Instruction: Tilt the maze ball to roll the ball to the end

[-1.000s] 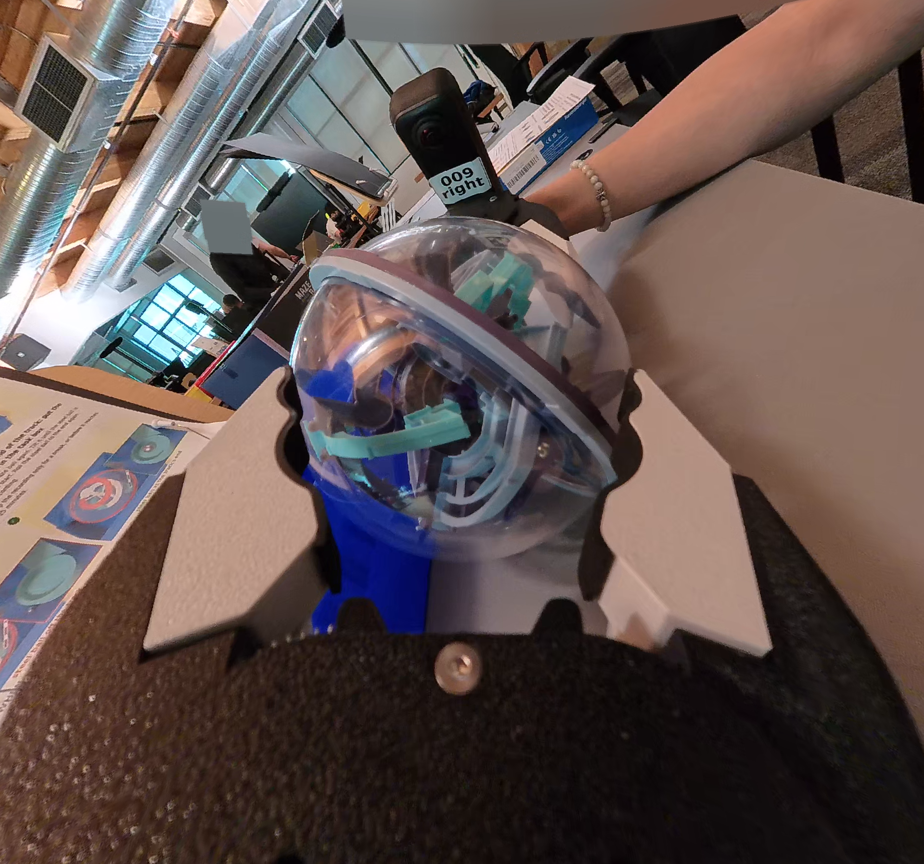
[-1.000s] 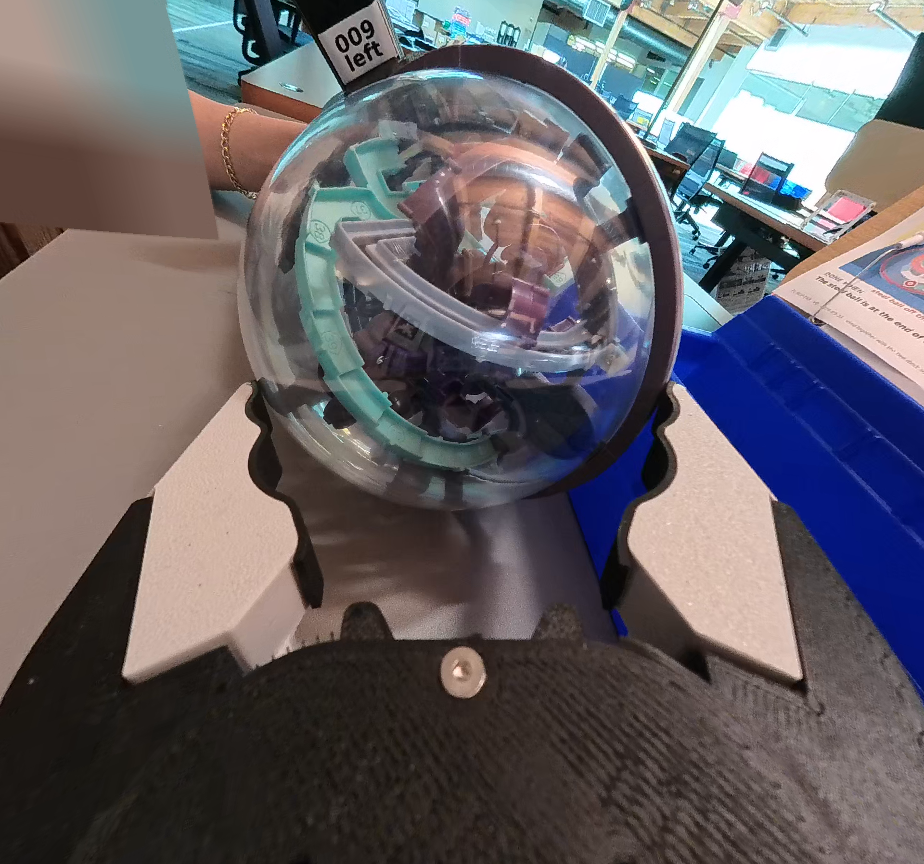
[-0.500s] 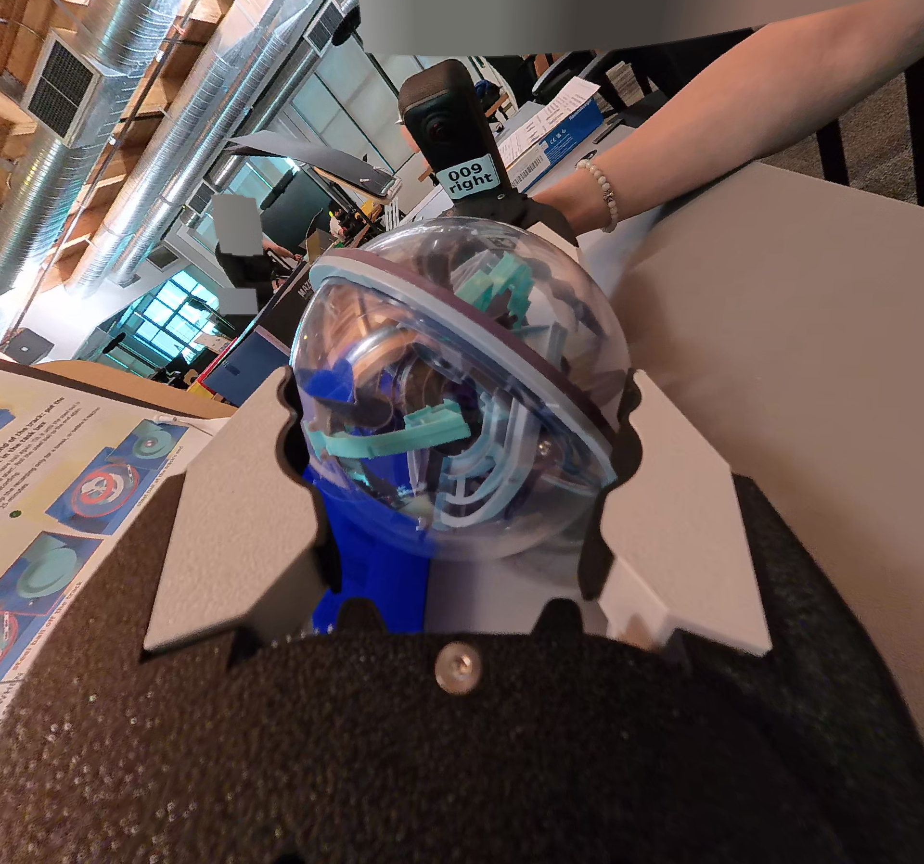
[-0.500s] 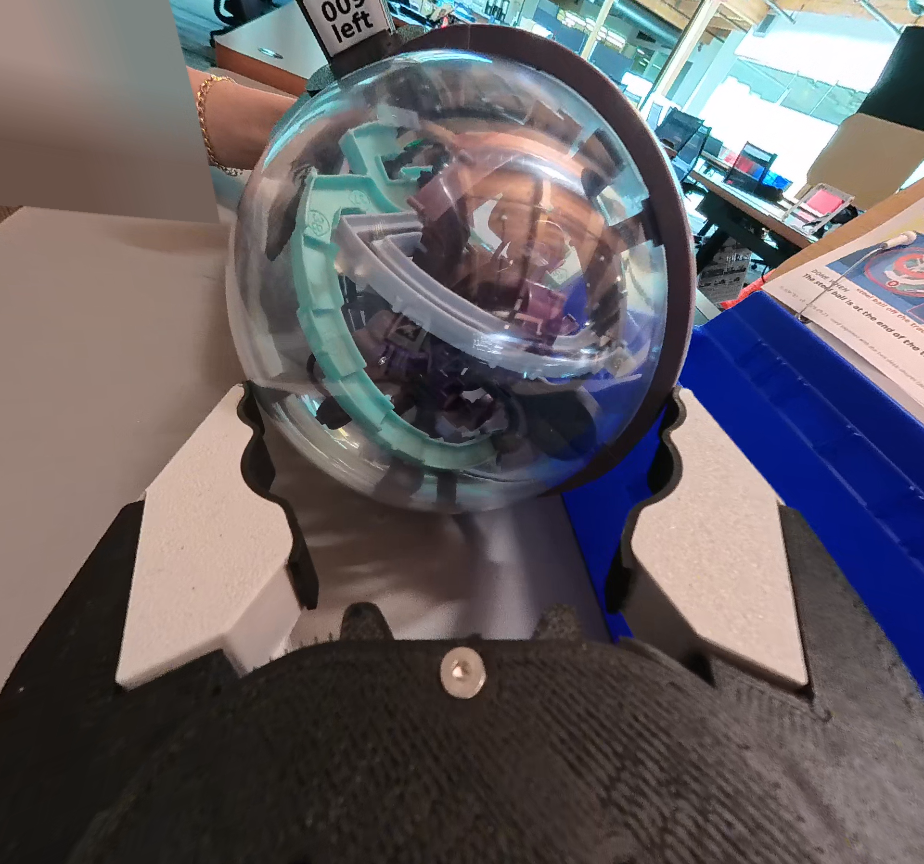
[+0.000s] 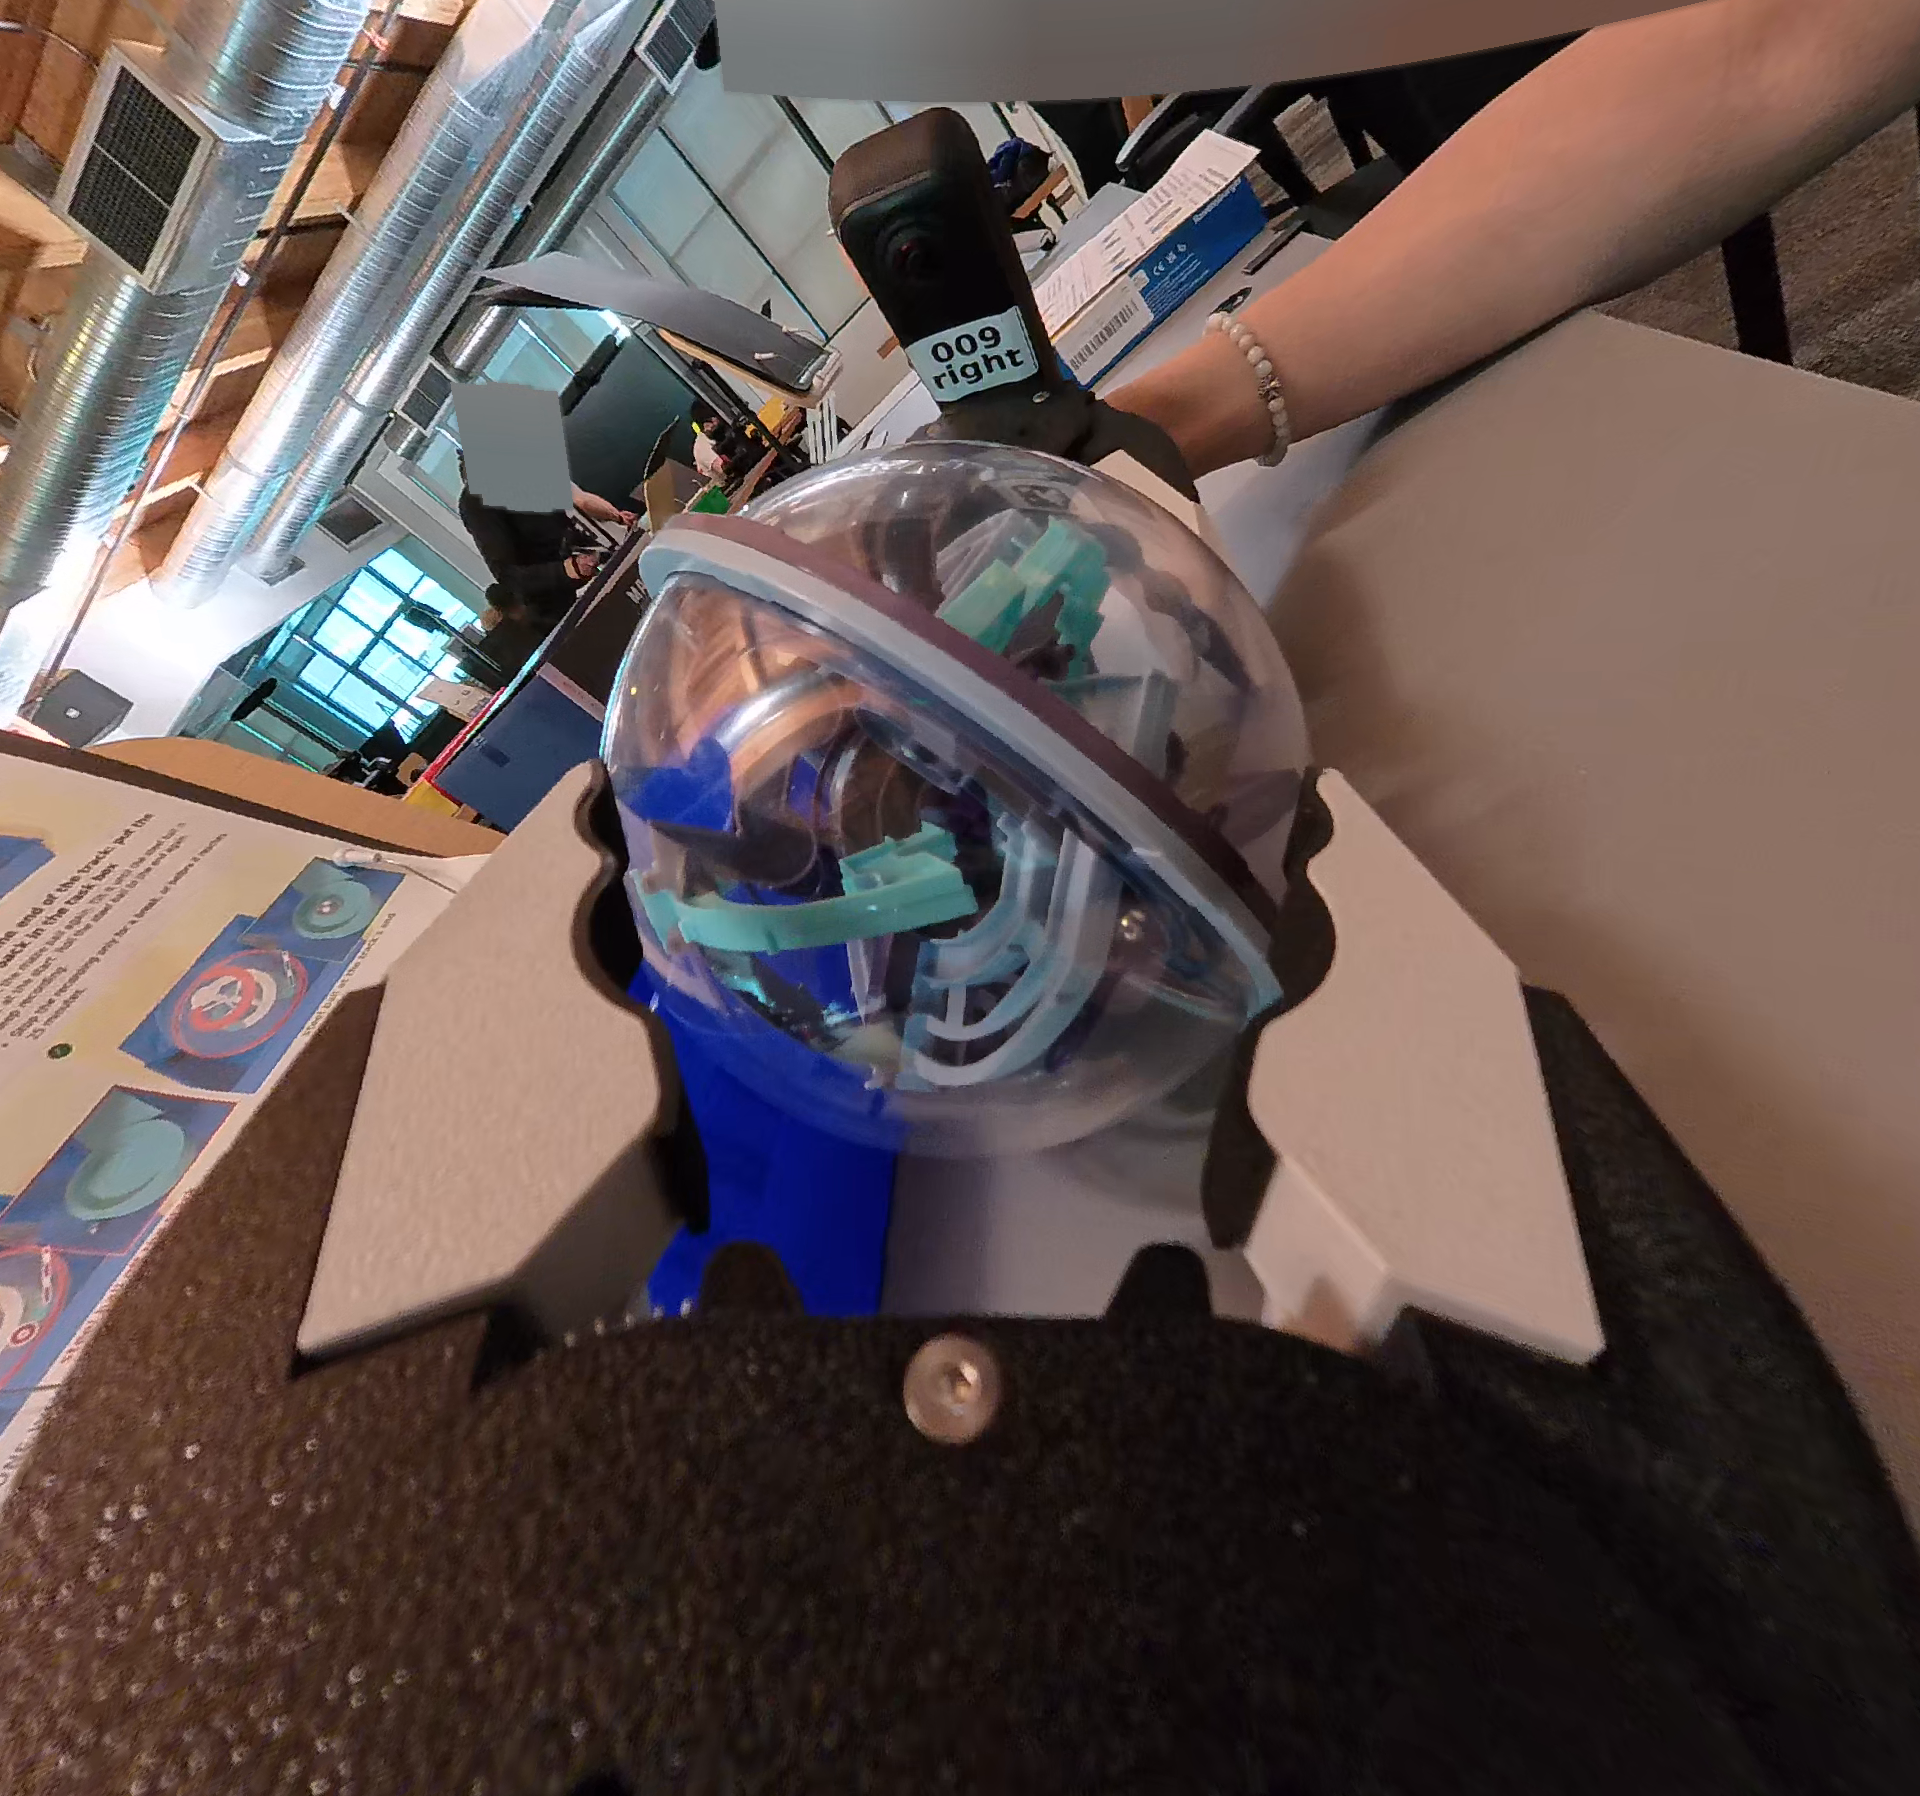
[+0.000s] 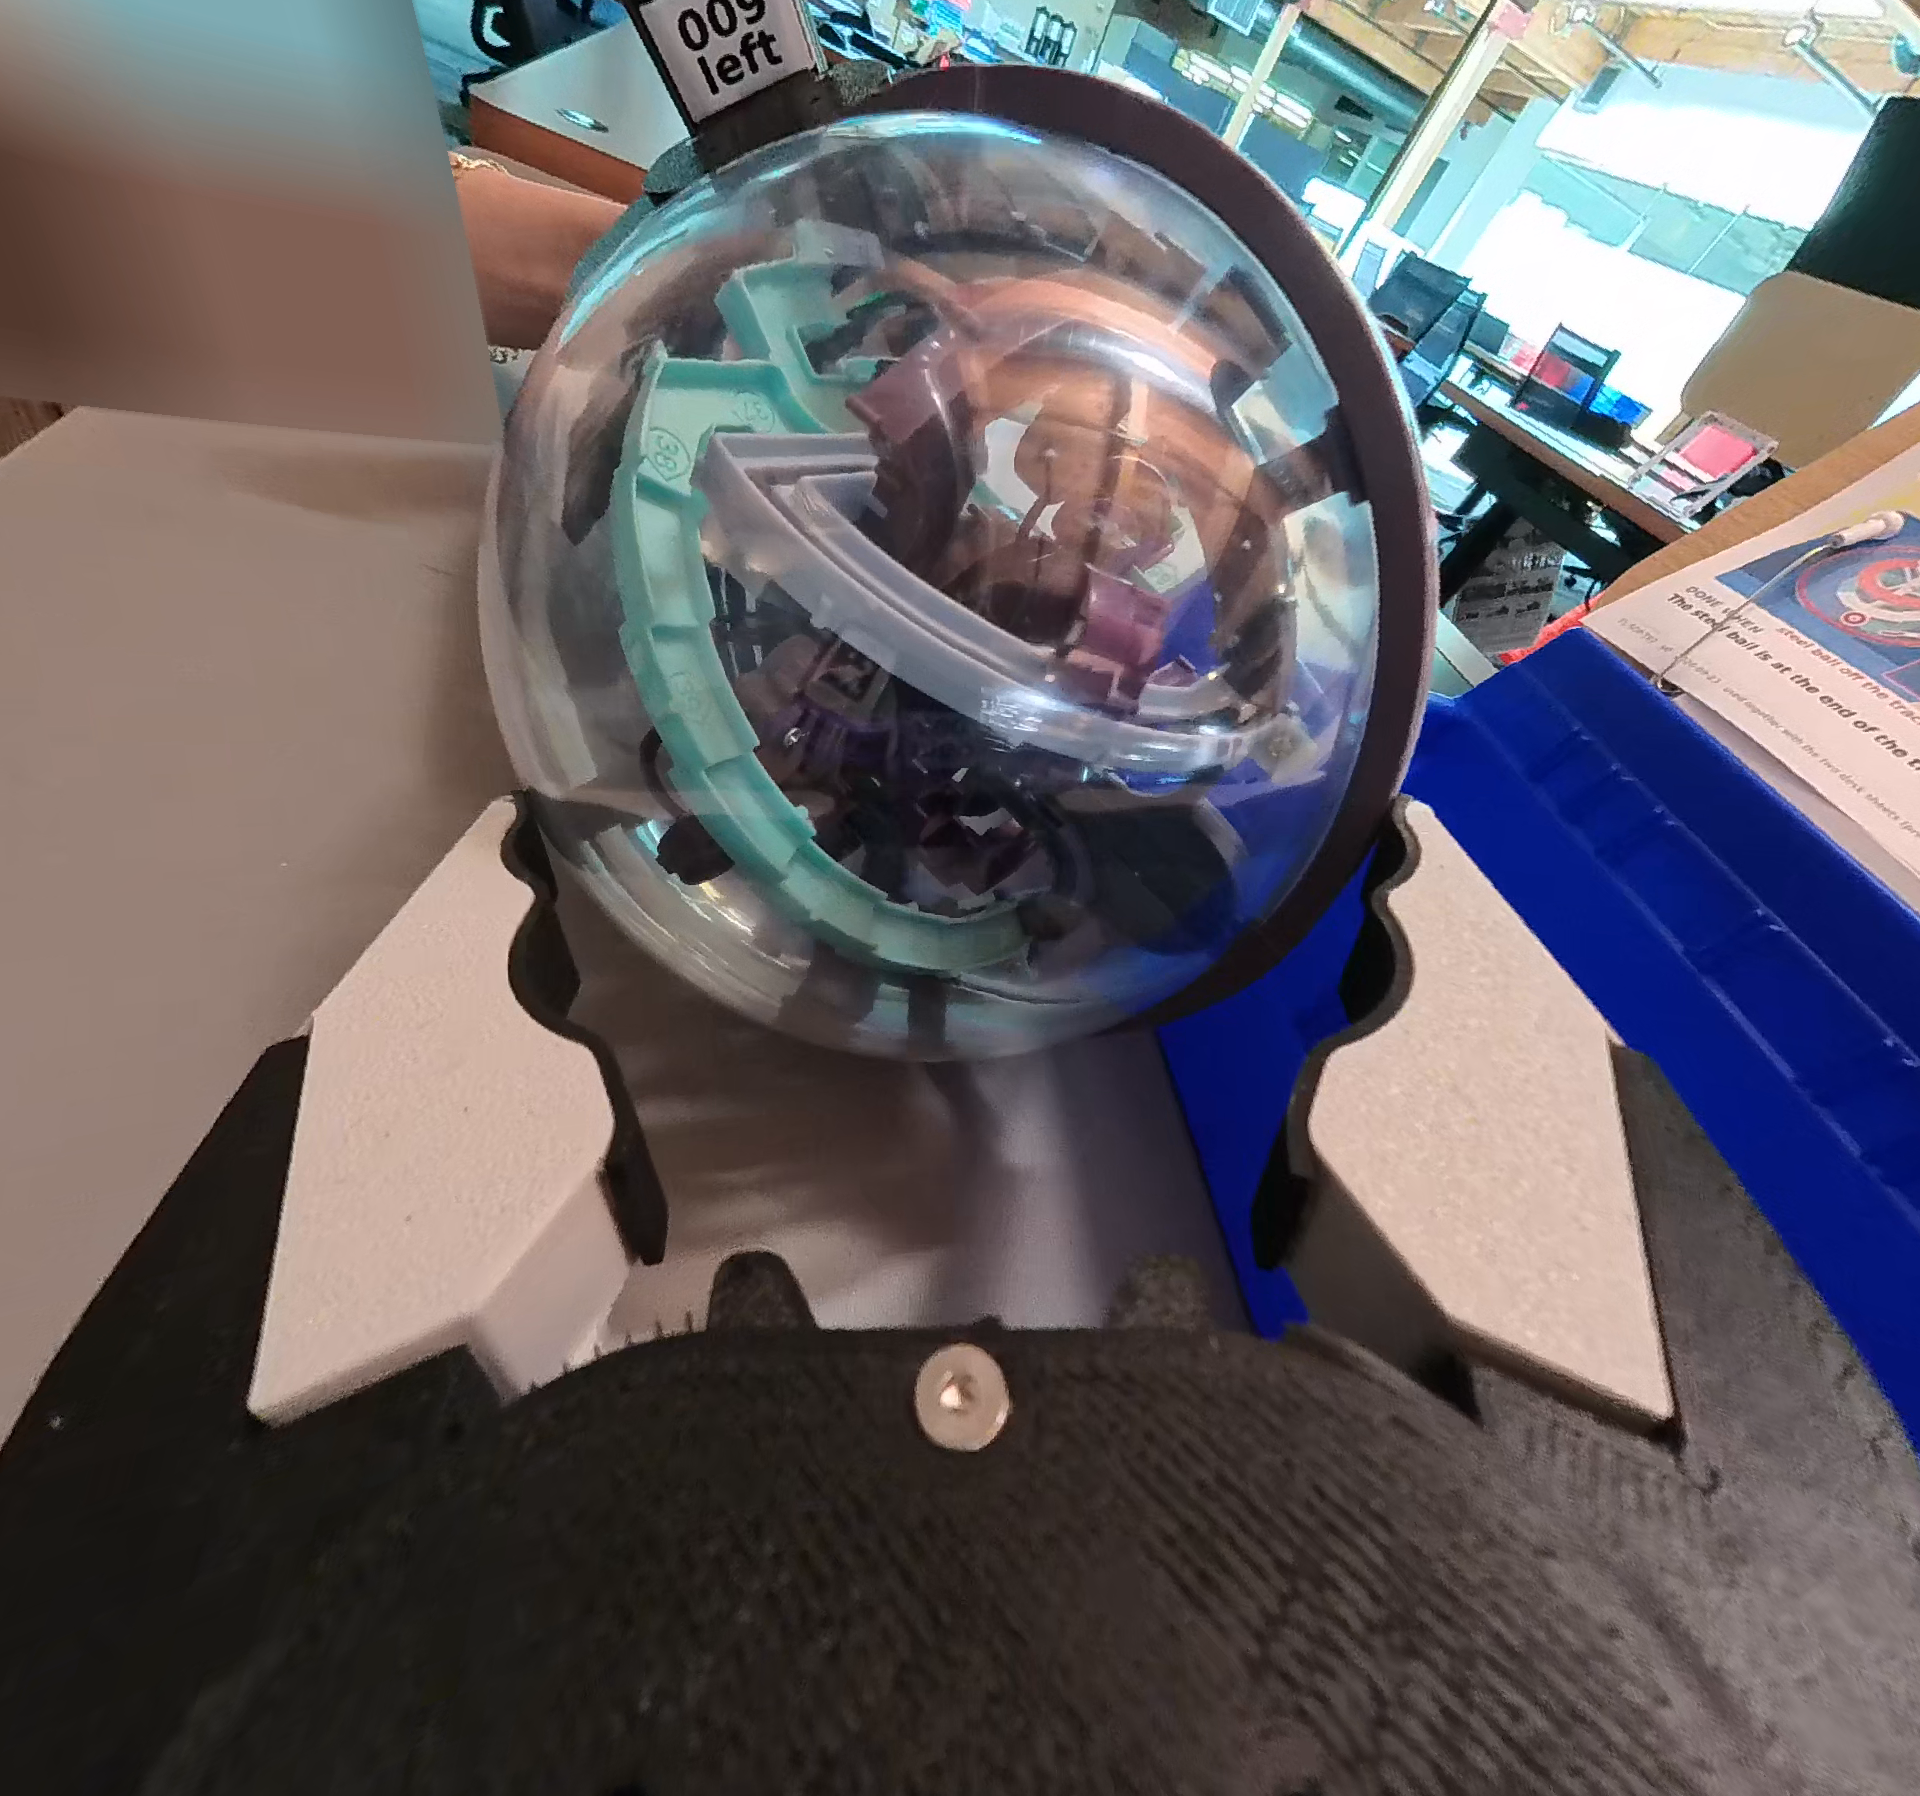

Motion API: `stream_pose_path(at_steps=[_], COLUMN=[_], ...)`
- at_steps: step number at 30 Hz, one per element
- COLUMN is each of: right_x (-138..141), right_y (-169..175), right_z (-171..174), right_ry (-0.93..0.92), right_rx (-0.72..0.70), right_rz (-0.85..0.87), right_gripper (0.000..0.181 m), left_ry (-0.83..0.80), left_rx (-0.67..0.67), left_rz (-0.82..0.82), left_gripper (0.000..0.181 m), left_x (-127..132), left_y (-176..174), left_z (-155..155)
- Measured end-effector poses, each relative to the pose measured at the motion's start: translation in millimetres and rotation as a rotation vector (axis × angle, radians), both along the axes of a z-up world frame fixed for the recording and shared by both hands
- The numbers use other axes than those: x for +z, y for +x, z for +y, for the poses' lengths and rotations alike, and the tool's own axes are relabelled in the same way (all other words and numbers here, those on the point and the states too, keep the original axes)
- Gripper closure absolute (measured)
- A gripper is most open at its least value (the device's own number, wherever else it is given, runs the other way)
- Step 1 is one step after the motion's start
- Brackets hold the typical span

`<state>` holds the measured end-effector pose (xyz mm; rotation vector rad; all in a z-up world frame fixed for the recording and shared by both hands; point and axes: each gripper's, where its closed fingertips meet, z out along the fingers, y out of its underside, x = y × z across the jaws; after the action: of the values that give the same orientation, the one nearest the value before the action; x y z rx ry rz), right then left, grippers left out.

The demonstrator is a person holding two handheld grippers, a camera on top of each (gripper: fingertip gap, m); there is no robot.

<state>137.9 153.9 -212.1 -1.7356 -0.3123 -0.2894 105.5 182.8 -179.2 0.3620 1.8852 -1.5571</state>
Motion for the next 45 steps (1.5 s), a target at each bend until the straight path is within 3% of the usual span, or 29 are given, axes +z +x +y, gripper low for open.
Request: stream_pose_path(at_steps=[17, 26, 31, 36, 45], right_x=[2, 0, 1, -1, 0], right_y=[3, 4, 5, 4, 4], right_z=[-3, -5, -5, -6, -6], right_ry=[-0.005, -0.008, 0.000, -0.009, -0.005], right_rx=[-0.010, 0.001, 0.002, 0.009, 0.009], right_rz=[-0.026, -0.017, 0.002, 0.005, 0.018], right_gripper=[0.036, 0.037, 0.039, 0.043, 0.045], left_ry=[-0.002, 0.013, 0.008, 0.005, 0.007], left_rx=[0.030, -0.026, -0.009, -0.004, 0.007], left_rz=[0.017, 0.040, 0.044, 0.036, 0.041], left_gripper=[0.058, 0.043, 0.047, 0.063, 0.066], left_x=[0, -4, -4, 0, 0], left_y=[1, -7, -4, -3, -2], left_z=[0, -2, 2, 9, 13])
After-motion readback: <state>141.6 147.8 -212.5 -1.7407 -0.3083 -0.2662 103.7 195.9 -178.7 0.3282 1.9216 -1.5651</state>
